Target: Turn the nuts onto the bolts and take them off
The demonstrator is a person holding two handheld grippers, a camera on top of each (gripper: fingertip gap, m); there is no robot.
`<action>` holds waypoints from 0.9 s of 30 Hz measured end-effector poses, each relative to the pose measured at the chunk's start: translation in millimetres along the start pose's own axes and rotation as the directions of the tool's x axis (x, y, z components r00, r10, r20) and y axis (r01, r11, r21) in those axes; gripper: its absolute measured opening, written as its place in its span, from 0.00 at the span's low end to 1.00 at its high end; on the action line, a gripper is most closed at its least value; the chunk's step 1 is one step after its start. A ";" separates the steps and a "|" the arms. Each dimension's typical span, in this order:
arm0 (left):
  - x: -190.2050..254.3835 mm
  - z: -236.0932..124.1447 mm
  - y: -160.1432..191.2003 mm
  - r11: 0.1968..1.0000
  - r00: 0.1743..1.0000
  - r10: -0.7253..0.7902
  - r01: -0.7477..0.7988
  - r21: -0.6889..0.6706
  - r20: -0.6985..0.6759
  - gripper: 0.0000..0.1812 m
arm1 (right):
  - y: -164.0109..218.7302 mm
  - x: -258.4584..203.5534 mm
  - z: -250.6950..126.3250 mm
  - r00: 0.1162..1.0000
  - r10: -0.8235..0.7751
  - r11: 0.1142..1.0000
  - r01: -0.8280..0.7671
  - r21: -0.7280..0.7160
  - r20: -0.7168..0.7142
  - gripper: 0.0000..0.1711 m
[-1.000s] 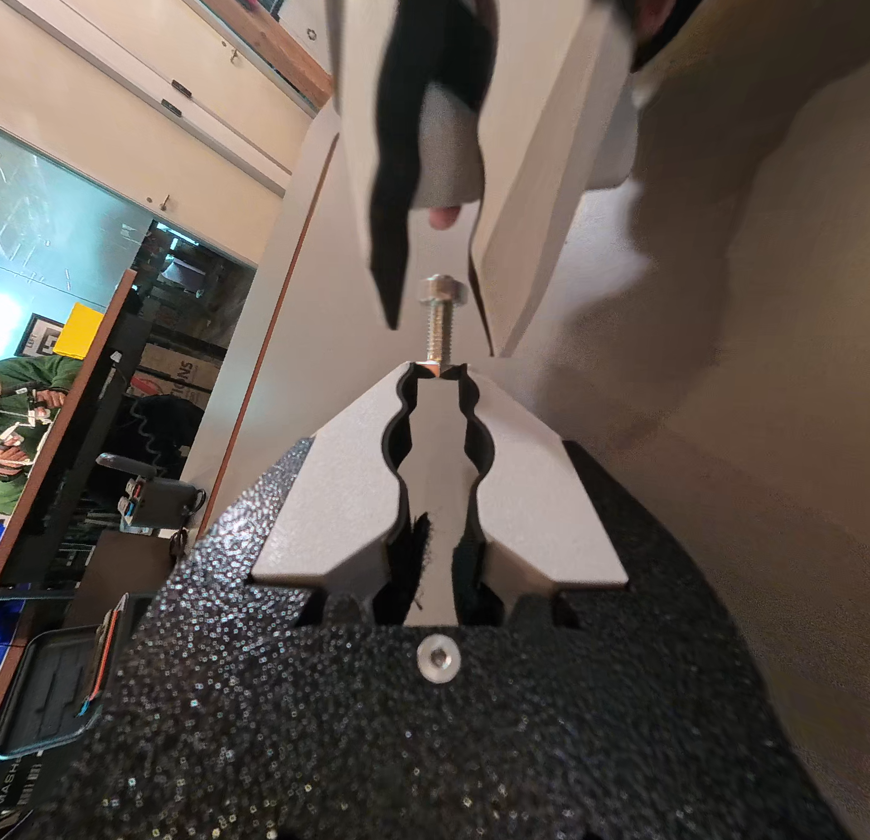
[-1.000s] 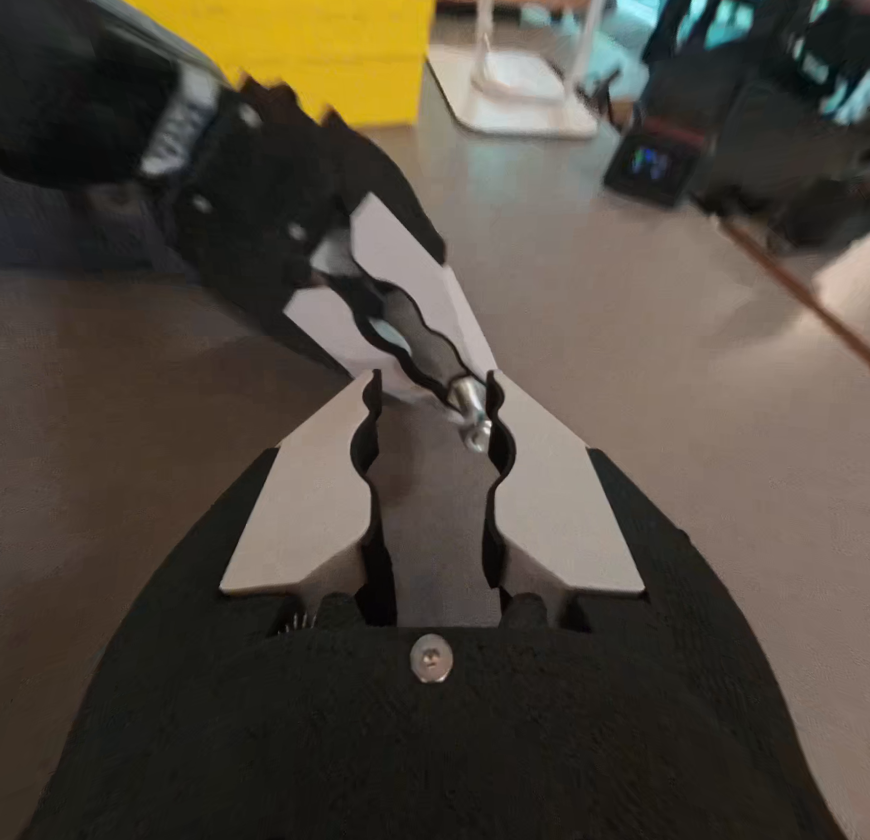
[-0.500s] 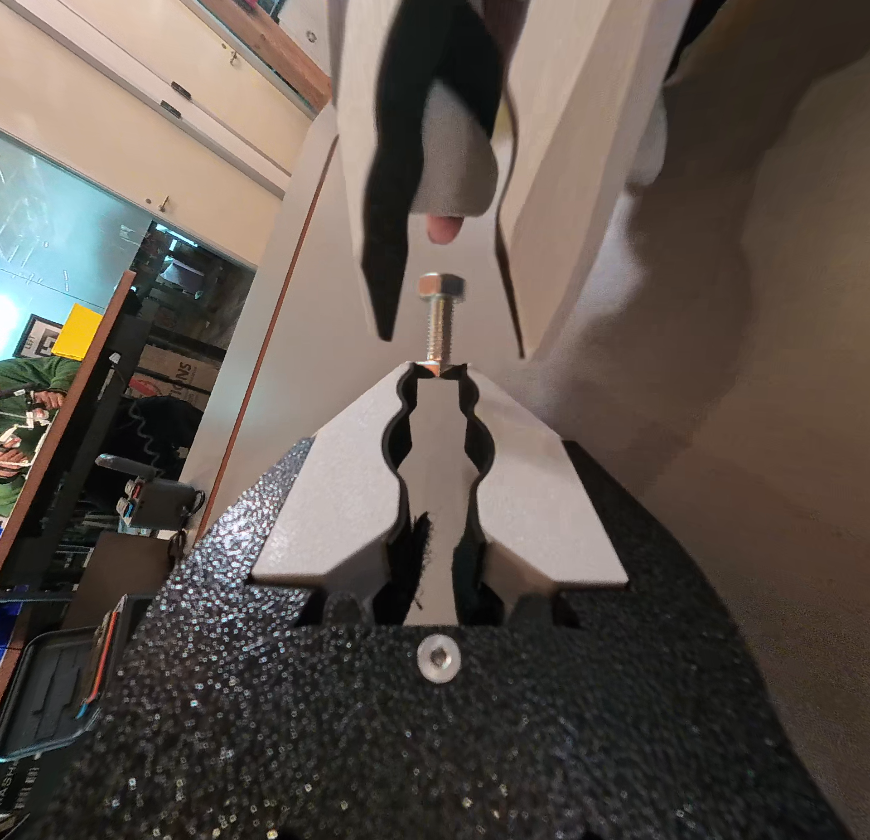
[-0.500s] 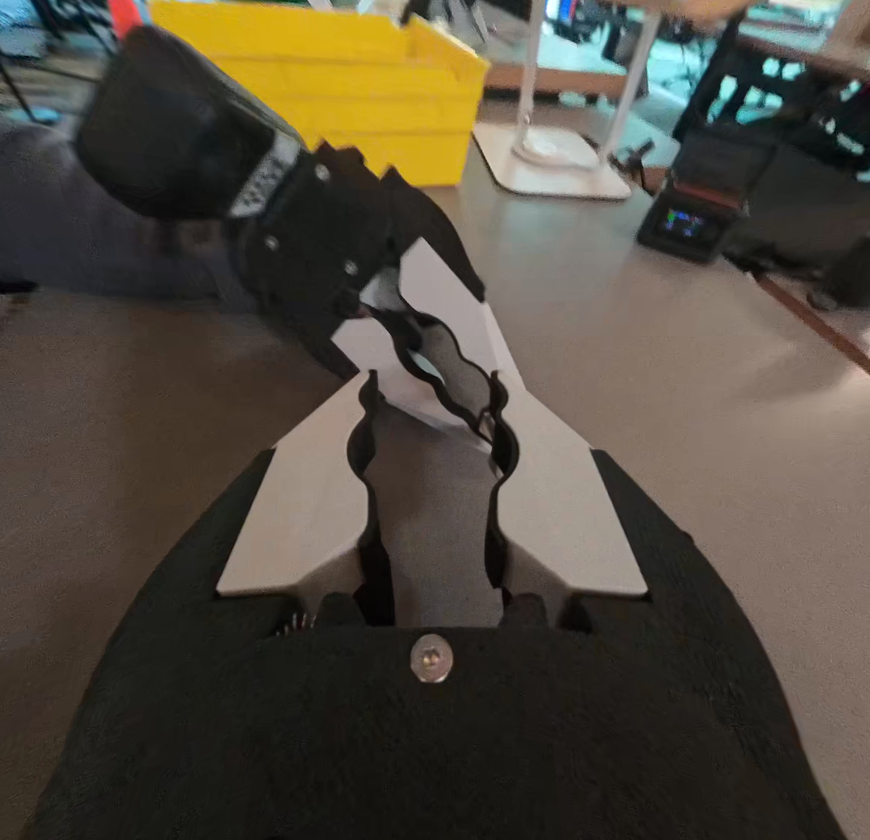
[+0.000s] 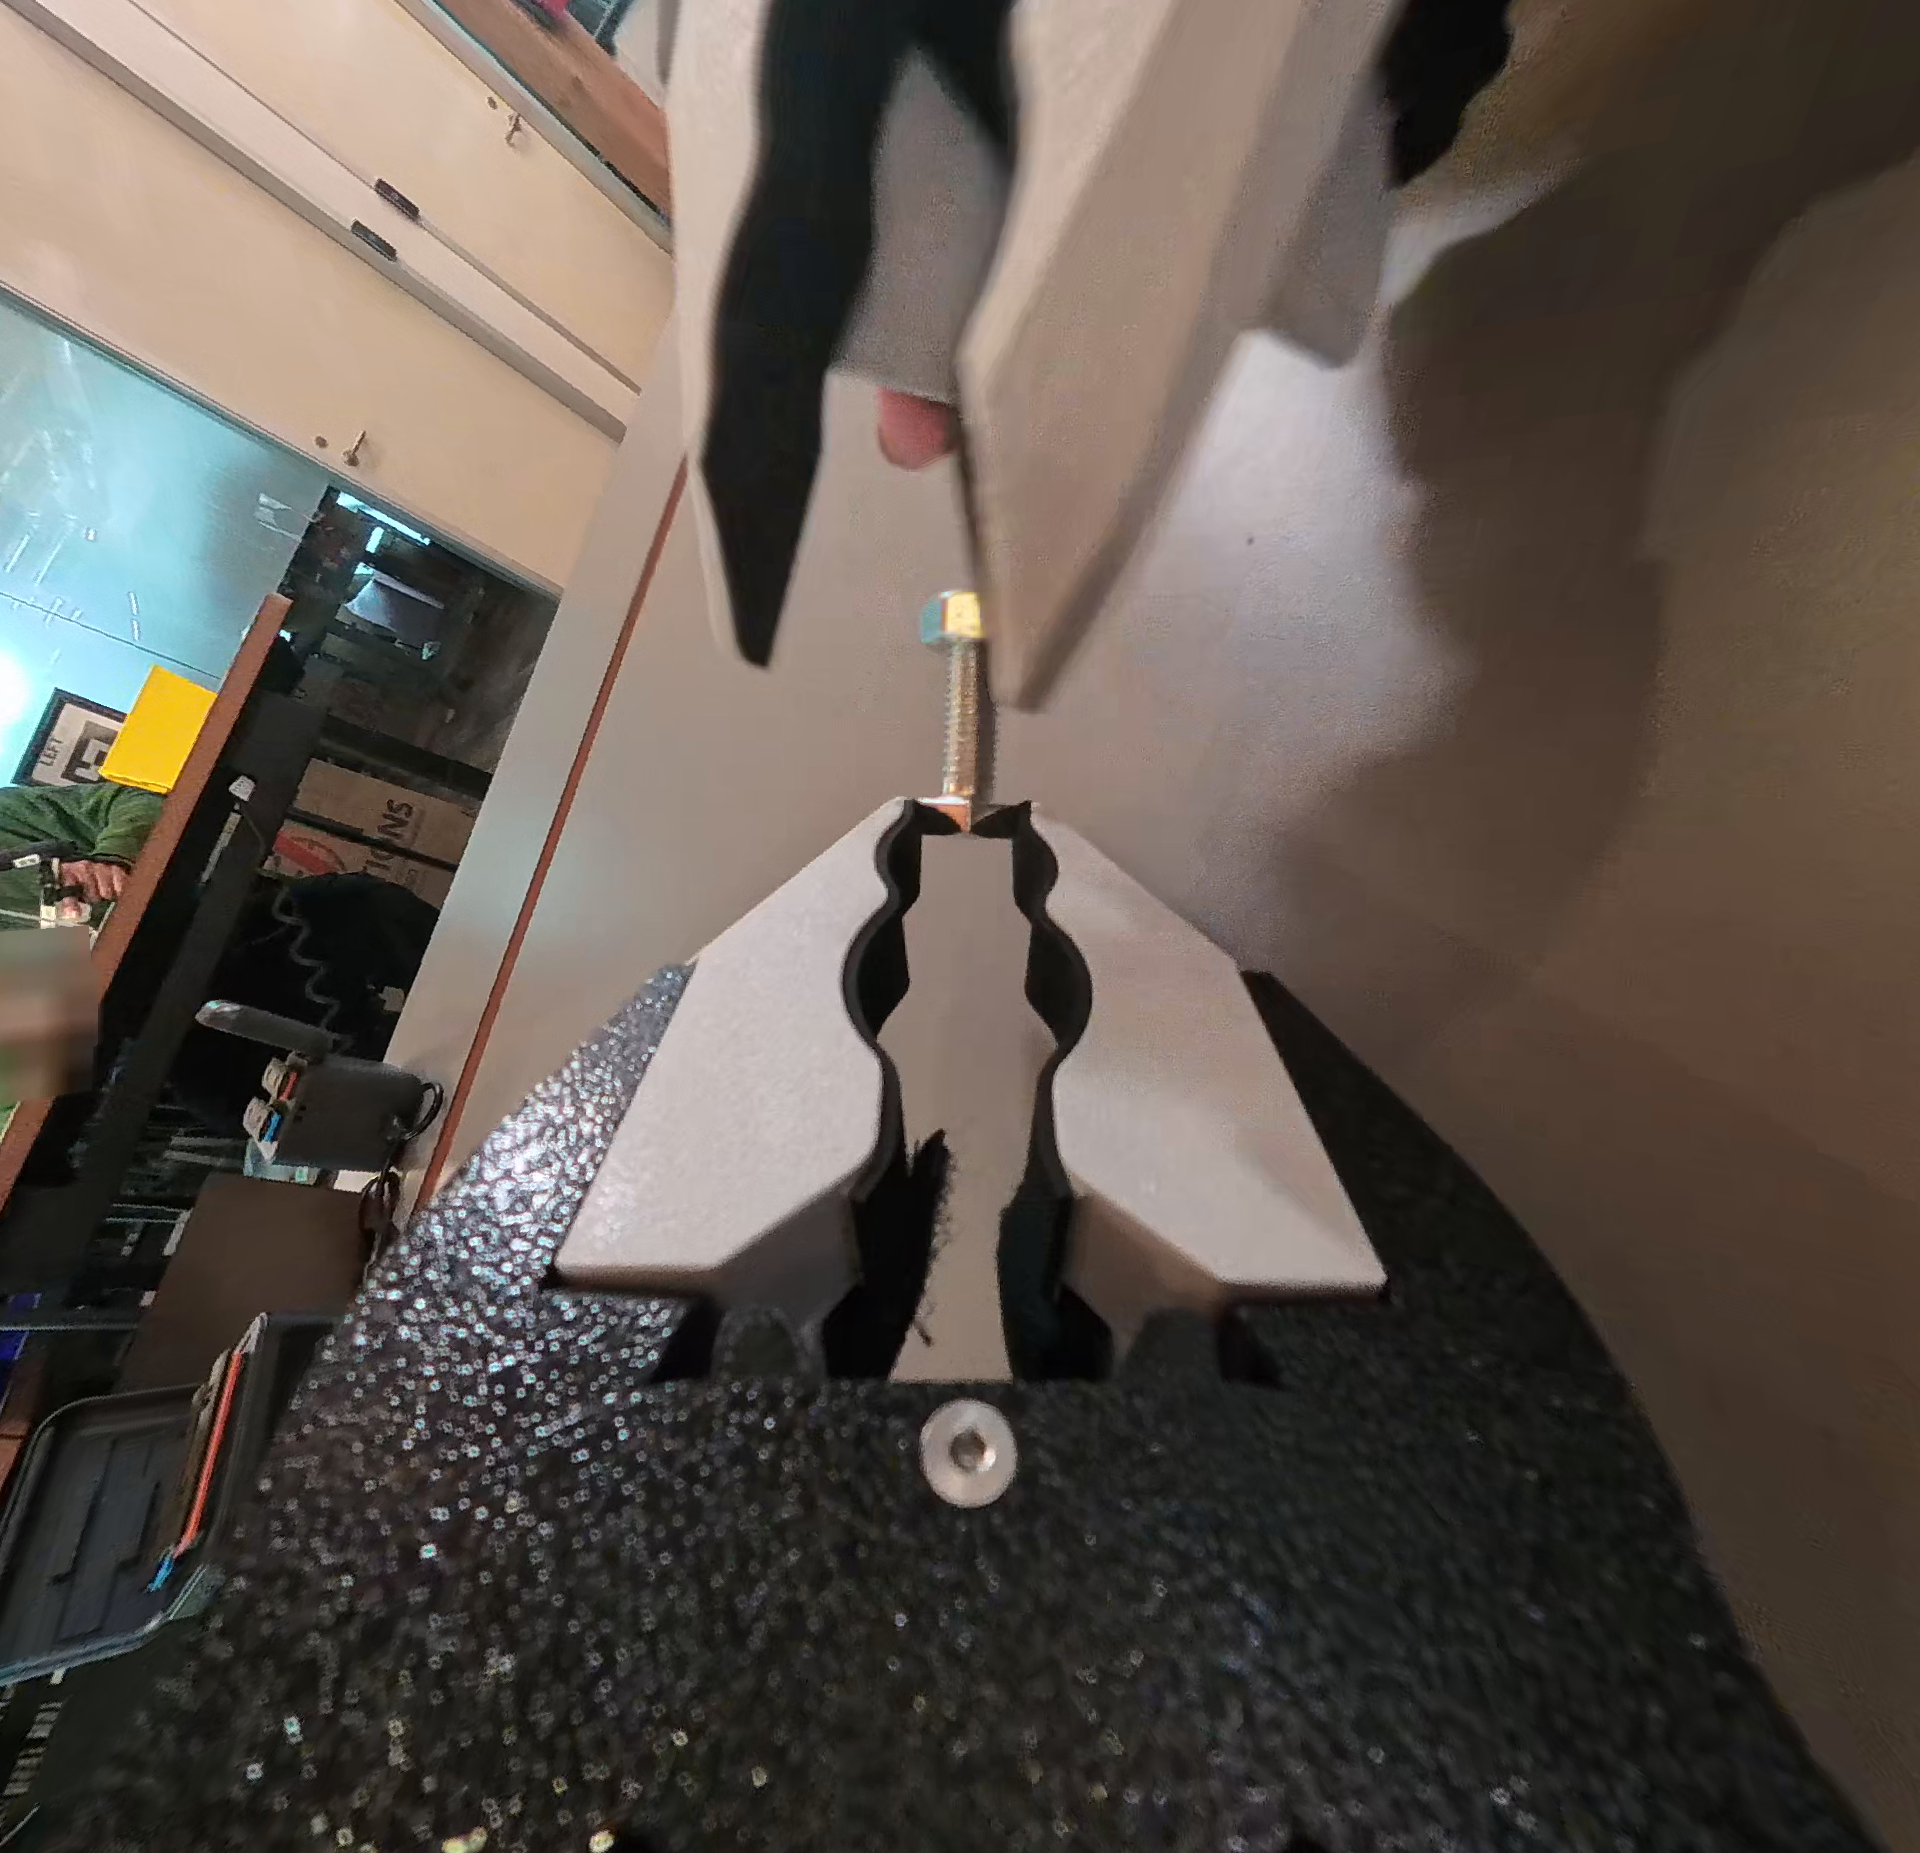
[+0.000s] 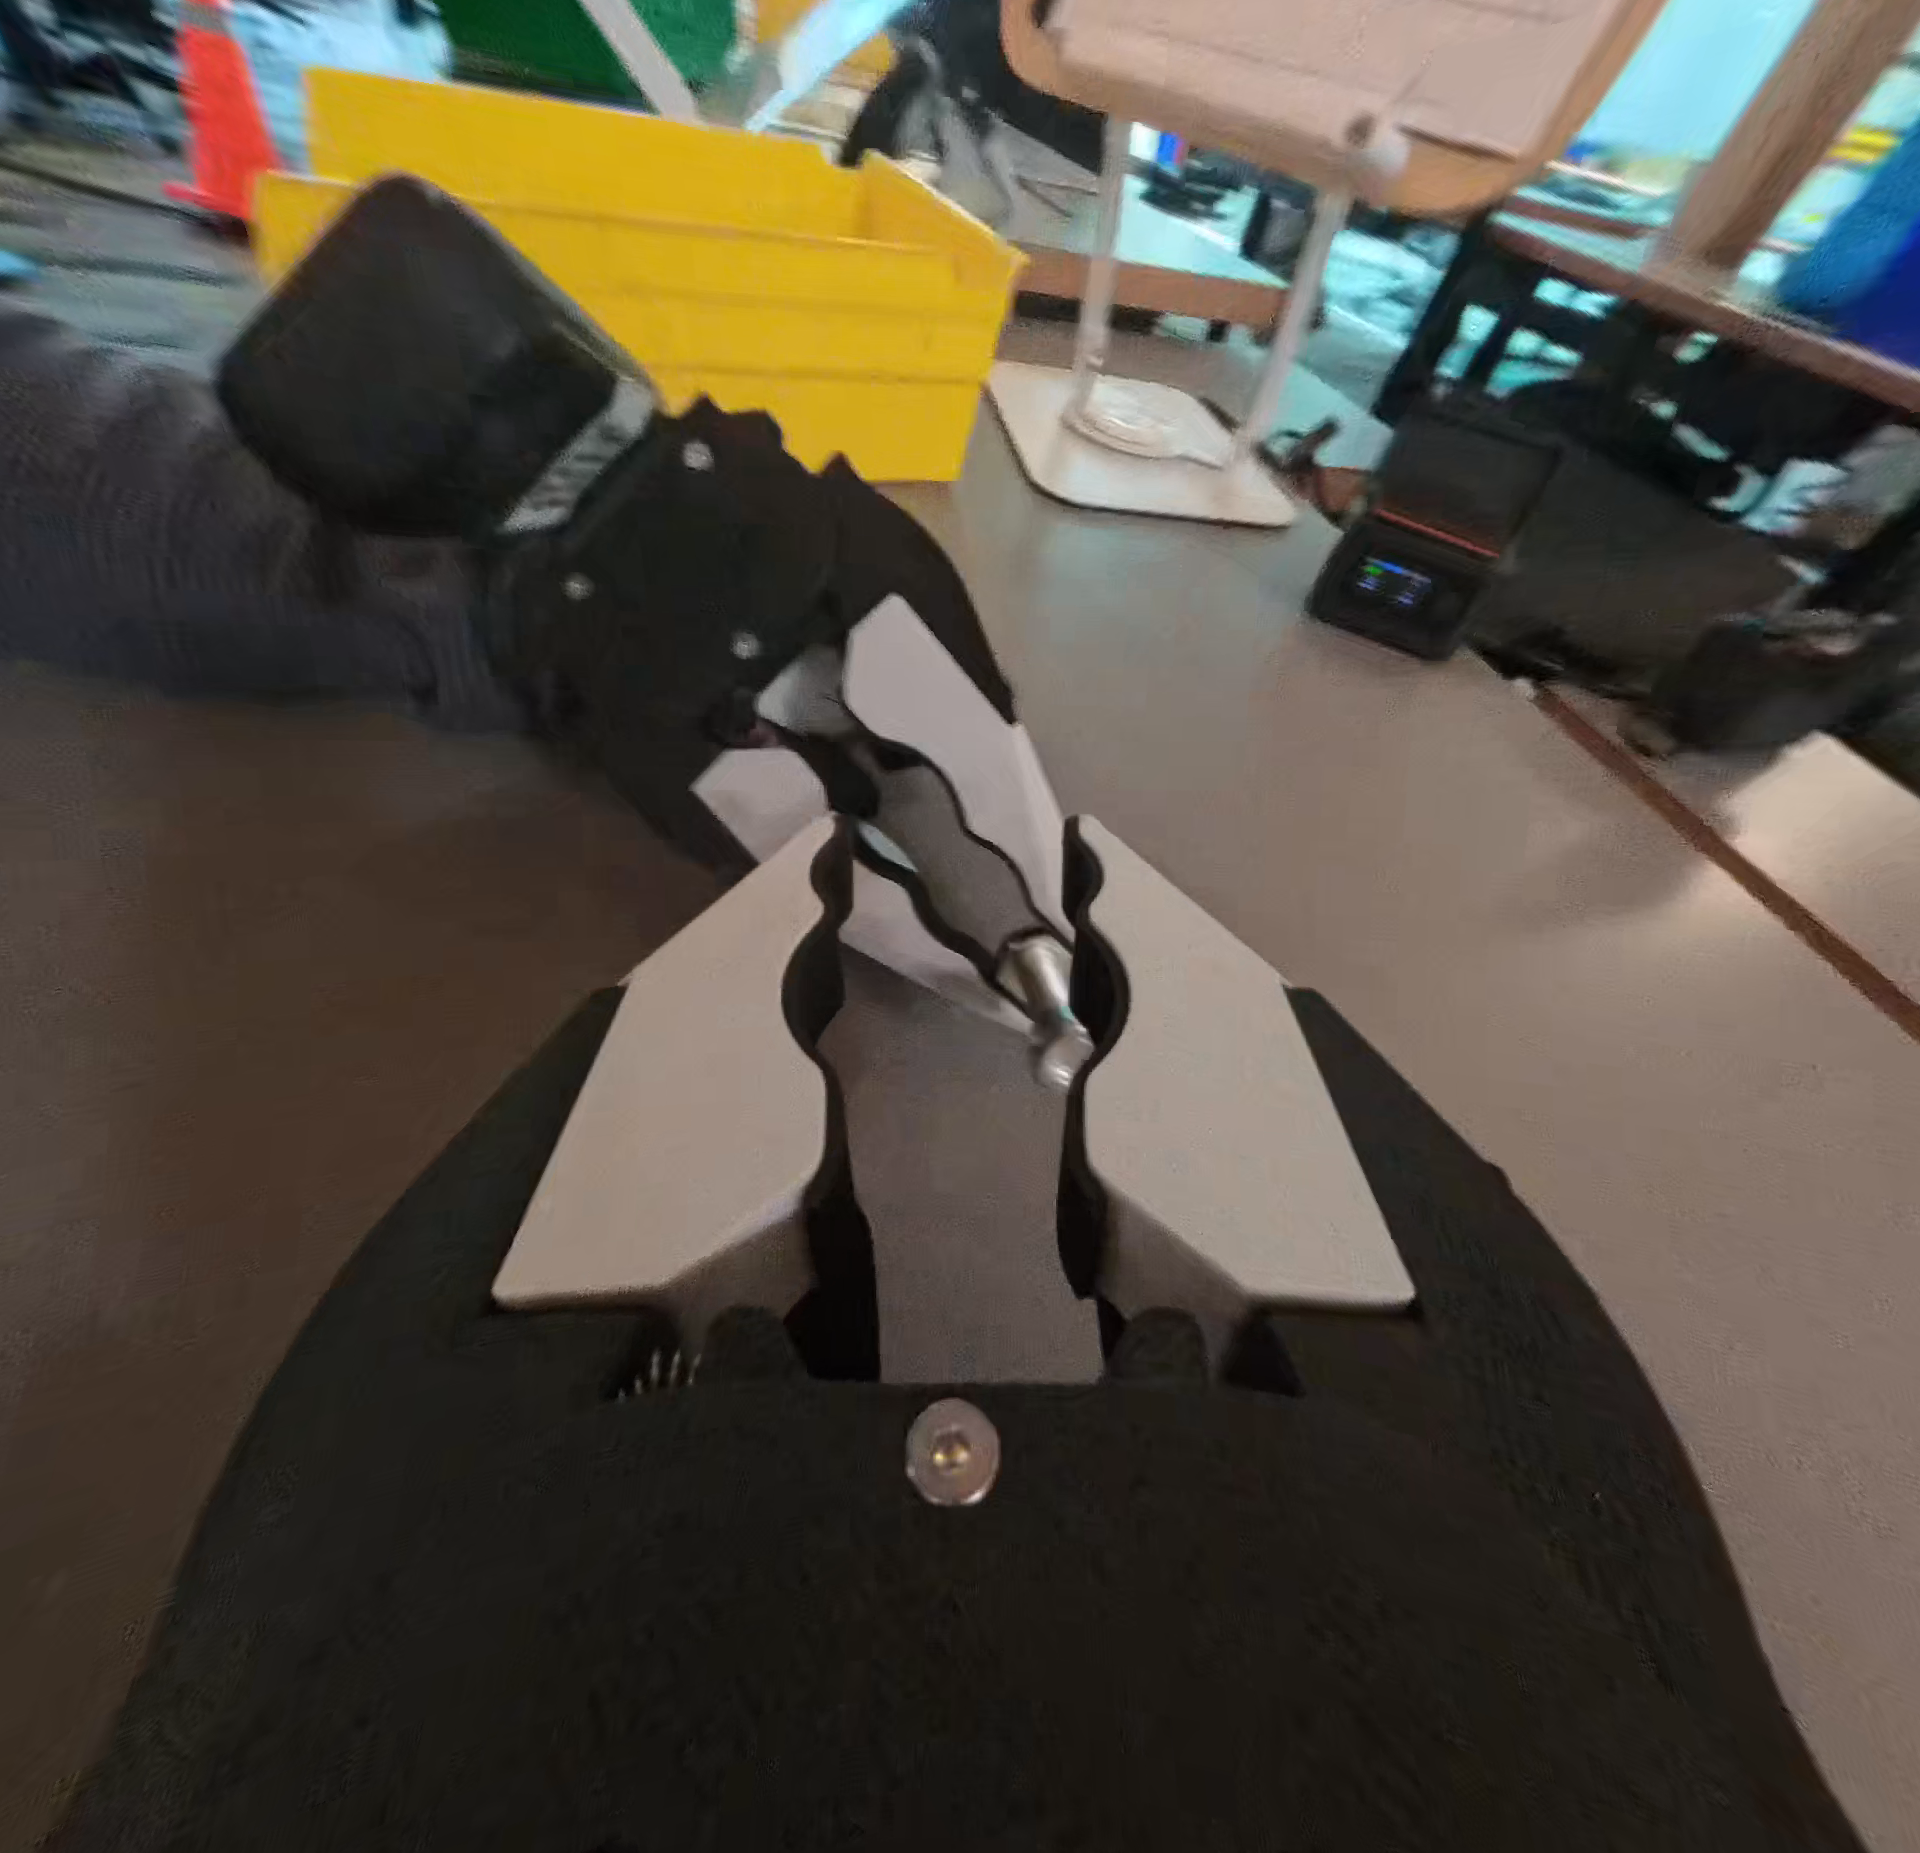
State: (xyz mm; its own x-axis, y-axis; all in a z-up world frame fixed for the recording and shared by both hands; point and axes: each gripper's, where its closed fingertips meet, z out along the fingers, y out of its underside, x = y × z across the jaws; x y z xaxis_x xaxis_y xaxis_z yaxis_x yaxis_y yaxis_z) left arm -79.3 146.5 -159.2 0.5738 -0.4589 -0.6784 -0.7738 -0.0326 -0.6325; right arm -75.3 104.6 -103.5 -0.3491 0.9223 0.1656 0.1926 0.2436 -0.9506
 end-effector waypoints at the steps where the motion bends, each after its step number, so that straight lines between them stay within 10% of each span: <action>1: -0.2 -0.2 -0.1 1.000 1.000 -0.003 0.003 0.002 0.001 0.09 | 7.3 10.7 -3.0 0.998 0.003 0.999 -0.005 -0.050 -0.055 0.23; 7: 0.1 0.1 0.0 1.000 1.000 0.005 -0.005 -0.003 0.001 0.09 | 66.2 7.8 -4.1 0.959 0.284 0.905 -0.271 -0.327 -0.008 0.26; 13: -0.6 -0.1 0.1 1.000 1.000 -0.010 0.010 0.000 0.001 0.09 | -6.9 -1.0 2.0 1.000 0.006 1.000 -0.006 0.025 -0.008 0.22; 19: -0.3 0.1 -0.1 1.000 1.000 -0.003 0.003 -0.002 -0.001 0.09 | 68.1 14.6 -7.3 0.961 0.273 0.906 -0.274 -0.323 -0.050 0.26; 27: -0.3 0.4 0.4 1.000 1.000 0.009 -0.009 -0.010 0.003 0.09 | 32.4 16.4 -2.4 0.989 0.125 0.972 -0.139 -0.190 -0.082 0.24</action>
State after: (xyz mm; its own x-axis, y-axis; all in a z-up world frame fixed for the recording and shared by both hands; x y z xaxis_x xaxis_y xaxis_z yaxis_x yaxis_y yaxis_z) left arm -79.7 147.0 -159.4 0.5677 -0.4564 -0.6851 -0.7816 -0.0376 -0.6226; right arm -72.6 128.4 -130.9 -0.2456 0.9671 0.0661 0.4097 0.1653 -0.8971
